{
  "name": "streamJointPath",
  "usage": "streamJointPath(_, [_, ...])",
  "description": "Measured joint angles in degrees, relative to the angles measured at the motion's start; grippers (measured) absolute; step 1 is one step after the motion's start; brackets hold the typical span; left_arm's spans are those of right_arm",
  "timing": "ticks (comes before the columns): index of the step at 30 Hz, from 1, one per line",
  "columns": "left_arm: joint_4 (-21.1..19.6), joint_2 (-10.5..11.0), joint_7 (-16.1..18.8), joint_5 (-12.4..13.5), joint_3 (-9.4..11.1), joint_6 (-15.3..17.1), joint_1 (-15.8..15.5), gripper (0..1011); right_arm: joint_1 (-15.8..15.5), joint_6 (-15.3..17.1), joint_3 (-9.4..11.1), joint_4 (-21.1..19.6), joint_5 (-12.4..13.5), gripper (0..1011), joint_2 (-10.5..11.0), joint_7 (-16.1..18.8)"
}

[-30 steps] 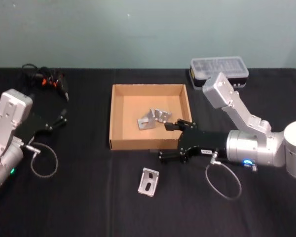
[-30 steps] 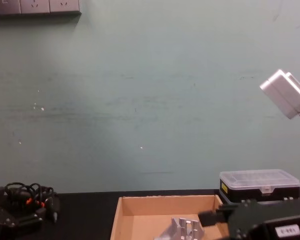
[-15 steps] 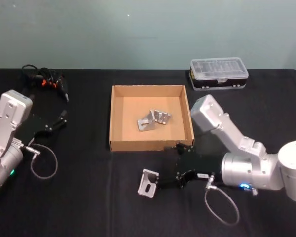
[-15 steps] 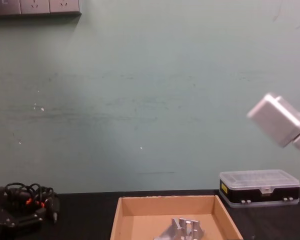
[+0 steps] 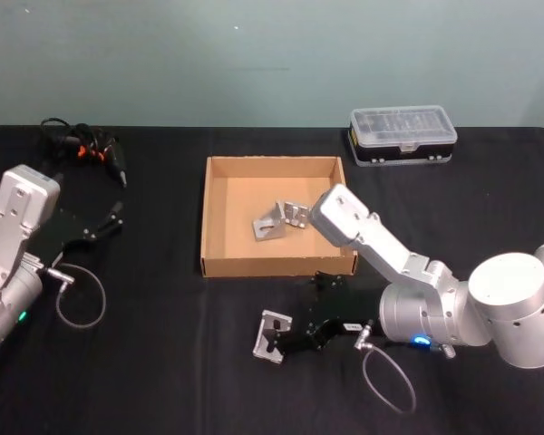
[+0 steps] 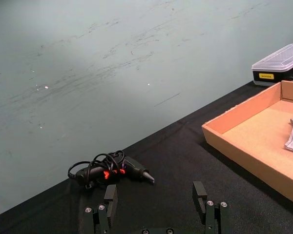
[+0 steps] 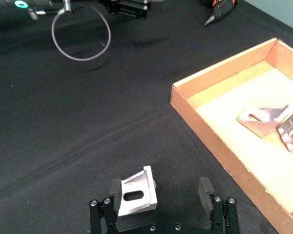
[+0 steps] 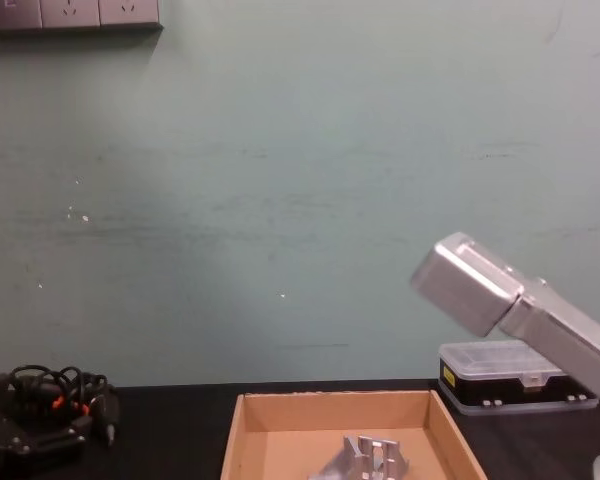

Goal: Use one hand to pick up the angle iron from the table and place it into the box.

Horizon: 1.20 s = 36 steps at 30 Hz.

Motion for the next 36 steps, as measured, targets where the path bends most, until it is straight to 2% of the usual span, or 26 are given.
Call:
streamJointPath(16, [0.0,0.0,0.0,0.0,0.0,0.0,0.0,1011,1.05,0.31,-0.42,2.77,-3.56,1000,-2.31,1.37])
streamJointPath(28, [0.0,0.0,0.0,0.0,-0.01,0.0,0.0,1011,1.18,0.15,-0.32,3.12,-3.83,998,-2.54,1.59])
streamJointPath(36, [0.0,0.0,0.0,0.0,0.0,0.0,0.0,1011,1.14,0.09,-0.32,3.02,-3.77,813,-2.5,1.58])
